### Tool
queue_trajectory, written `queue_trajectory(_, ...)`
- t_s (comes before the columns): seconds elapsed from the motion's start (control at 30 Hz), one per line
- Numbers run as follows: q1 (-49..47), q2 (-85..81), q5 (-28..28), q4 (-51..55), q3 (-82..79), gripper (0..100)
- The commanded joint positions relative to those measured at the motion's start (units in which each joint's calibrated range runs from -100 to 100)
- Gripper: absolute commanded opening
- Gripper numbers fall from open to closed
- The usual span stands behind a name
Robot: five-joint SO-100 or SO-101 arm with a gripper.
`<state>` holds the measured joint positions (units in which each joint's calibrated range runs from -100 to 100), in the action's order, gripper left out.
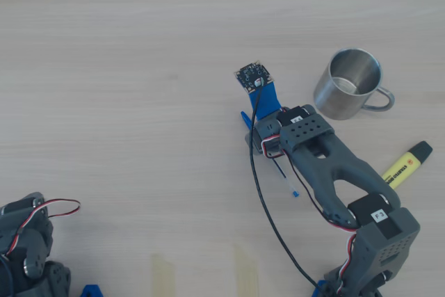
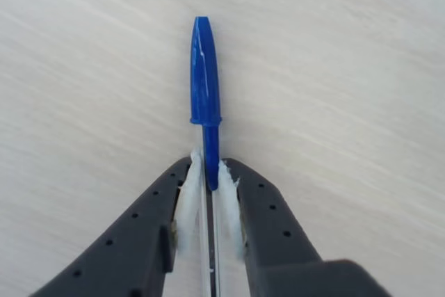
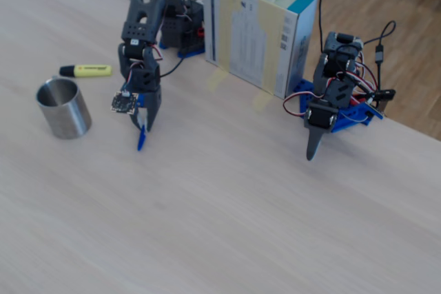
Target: Grab the blue pen and put it in the silver cup.
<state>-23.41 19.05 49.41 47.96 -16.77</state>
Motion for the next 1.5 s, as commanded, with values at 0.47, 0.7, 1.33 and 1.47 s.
queue_trajectory(0.47,-0.6,-9.8,1.5,-0.3,-5.6,2)
queue_trajectory(0.7,-0.7,-12.4,1.5,-0.3,-5.6,2)
queue_trajectory(1.33,-2.9,-25.6,1.8,-1.2,-9.6,2)
queue_trajectory(1.47,-3.3,-29.4,1.8,-1.2,-10.2,2)
